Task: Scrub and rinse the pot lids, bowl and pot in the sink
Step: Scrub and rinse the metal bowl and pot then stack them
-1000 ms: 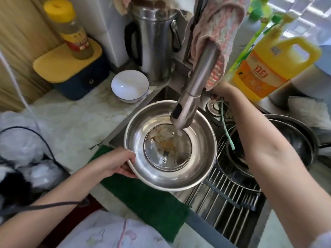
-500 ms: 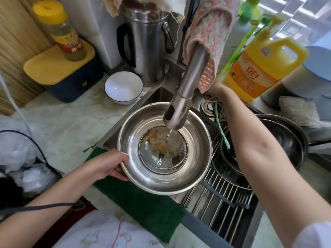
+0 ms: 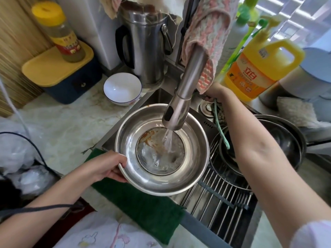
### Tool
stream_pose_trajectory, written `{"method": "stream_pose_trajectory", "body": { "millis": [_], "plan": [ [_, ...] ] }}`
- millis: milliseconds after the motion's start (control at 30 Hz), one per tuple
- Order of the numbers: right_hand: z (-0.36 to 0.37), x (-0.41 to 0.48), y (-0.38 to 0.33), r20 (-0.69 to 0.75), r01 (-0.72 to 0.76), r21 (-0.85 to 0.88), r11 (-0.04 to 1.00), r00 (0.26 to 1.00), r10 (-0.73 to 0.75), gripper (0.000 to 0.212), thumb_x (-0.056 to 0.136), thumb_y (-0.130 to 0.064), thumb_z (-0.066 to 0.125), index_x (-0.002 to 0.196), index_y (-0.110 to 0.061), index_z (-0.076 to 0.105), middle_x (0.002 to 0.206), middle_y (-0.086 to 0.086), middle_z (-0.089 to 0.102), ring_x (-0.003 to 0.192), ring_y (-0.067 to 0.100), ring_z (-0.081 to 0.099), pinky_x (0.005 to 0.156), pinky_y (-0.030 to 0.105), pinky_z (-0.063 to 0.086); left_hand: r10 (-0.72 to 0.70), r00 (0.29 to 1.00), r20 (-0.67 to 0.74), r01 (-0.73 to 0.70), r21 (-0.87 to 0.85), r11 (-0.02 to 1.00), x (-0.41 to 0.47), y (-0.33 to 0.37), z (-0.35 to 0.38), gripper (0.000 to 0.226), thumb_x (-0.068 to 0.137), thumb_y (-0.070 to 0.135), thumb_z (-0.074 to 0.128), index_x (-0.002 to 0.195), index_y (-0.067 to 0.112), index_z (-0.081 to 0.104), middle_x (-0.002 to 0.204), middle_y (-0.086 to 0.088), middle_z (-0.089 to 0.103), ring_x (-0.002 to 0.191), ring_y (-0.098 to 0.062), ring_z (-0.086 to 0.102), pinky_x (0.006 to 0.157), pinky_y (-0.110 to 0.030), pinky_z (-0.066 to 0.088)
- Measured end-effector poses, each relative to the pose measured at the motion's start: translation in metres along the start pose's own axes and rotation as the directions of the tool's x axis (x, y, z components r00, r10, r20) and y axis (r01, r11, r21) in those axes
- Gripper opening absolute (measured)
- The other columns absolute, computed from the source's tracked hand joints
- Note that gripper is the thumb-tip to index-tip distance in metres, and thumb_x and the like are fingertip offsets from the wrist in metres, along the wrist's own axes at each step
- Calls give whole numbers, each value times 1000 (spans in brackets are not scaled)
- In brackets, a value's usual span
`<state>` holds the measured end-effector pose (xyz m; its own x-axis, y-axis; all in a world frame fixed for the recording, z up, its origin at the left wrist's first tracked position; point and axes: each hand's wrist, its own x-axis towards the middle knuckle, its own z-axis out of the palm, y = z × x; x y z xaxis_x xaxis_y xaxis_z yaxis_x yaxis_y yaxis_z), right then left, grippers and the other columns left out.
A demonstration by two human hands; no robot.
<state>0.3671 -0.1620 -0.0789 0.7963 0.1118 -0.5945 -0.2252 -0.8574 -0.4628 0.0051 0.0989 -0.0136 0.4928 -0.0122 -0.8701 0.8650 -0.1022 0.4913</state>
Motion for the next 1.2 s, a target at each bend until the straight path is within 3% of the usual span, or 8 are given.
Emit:
{"method": "stream_pose_trajectory", "body": {
  "millis": [133, 233, 300, 400, 567, 833, 1000, 1200],
  "plan": [
    [4, -15, -10, -44, -8, -24, 1000, 999, 7, 13, 83, -4, 56, 97, -7, 56, 70, 8, 60, 47, 14, 49, 42, 24, 39, -11, 1000, -4, 11, -3, 1000, 2, 0, 3, 23, 86, -7, 44, 102, -4, 61, 73, -15, 72, 65, -26, 71, 55, -30, 57],
    [11, -34, -11, -164, -8, 30, 1000, 986, 13, 10, 86, -6, 57, 96, -7, 54, 79, 11, 64, 56, 19, 56, 45, 27, 43, -20, 1000, 4, 20, -5, 1000, 2, 0, 5, 24, 86, -7, 44, 103, -3, 60, 75, -16, 72, 65, -26, 71, 53, -30, 56],
    [18, -46, -10, -290, -2, 41, 999, 957, 14, 5, 88, -12, 54, 93, -10, 53, 83, 11, 64, 63, 22, 60, 48, 28, 44, -26, 1000, 6, 26, -9, 1000, 2, -1, 6, 26, 86, -6, 45, 106, -4, 61, 78, -18, 72, 65, -26, 70, 53, -29, 55],
    [29, -59, -15, -448, -29, -100, 995, 894, -19, 9, 88, -18, 61, 84, -14, 54, 91, 9, 64, 80, 24, 62, 59, 32, 45, -36, 999, 4, 36, -18, 999, 3, -4, 6, 26, 86, -5, 45, 106, -6, 61, 79, -20, 71, 64, -27, 70, 52, -29, 55],
    [41, -73, -33, -556, -61, -170, 983, 830, -44, 14, 88, -13, 62, 101, -9, 63, 97, 9, 65, 90, 27, 63, 65, 34, 44, -30, 1000, 7, 30, -19, 999, 3, -3, 6, 25, 86, -6, 44, 104, -5, 61, 73, -18, 70, 61, -26, 69, 50, -28, 54],
    [45, -79, -39, -580, -89, -183, 979, 814, -34, 14, 88, -12, 62, 102, -9, 63, 98, 10, 66, 89, 27, 63, 65, 34, 46, -22, 1000, 20, 23, -13, 1000, -1, 1, 2, 22, 87, -6, 43, 98, -4, 62, 69, -16, 70, 59, -25, 69, 48, -27, 53],
    [34, -80, -36, -475, -77, -176, 981, 880, -16, 15, 87, -16, 64, 100, -11, 59, 100, 10, 65, 91, 28, 63, 75, 39, 53, -8, 1000, 26, 8, -28, 1000, -5, 5, 1, 20, 87, -6, 43, 95, -3, 62, 67, -15, 71, 58, -24, 70, 47, -26, 53],
    [25, -79, -28, -371, -21, -122, 992, 928, -26, 19, 86, -17, 65, 78, -15, 48, 85, 7, 58, 76, 22, 57, 62, 33, 44, 2, 1000, 20, -2, -11, 1000, -7, 5, 0, 21, 87, -4, 43, 97, -2, 62, 70, -15, 72, 62, -25, 71, 49, -26, 54]
  ]
}}
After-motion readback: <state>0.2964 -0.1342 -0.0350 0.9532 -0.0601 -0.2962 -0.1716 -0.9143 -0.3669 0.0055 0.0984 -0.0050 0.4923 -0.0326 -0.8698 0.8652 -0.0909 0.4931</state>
